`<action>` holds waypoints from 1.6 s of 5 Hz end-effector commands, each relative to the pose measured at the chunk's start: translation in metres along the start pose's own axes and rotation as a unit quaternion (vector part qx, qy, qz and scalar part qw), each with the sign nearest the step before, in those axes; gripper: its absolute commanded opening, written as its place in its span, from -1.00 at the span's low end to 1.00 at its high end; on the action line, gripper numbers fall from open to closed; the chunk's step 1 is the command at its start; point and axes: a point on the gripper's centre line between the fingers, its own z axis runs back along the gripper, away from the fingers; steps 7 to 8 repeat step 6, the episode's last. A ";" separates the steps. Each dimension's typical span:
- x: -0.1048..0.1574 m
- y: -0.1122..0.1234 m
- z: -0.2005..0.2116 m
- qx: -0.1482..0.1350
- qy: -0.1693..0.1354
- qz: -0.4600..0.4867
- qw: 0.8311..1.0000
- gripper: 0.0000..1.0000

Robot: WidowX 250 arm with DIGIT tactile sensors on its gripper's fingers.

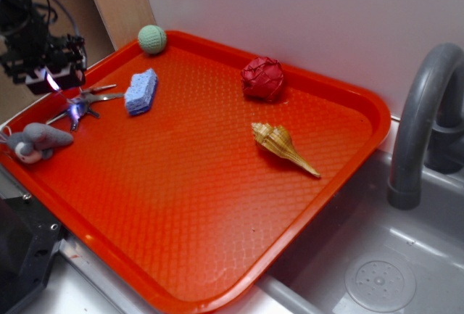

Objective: Grab the silver keys.

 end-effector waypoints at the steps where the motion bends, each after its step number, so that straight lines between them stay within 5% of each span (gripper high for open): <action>1: -0.030 -0.055 0.124 -0.127 -0.025 -0.234 0.964 -1.00; 3: -0.054 -0.090 0.223 -0.129 -0.021 -0.433 0.892 -1.00; 4: -0.072 -0.100 0.217 -0.100 -0.028 -0.460 0.882 -1.00; 8: -0.060 -0.091 0.219 -0.113 -0.013 -0.458 0.882 -1.00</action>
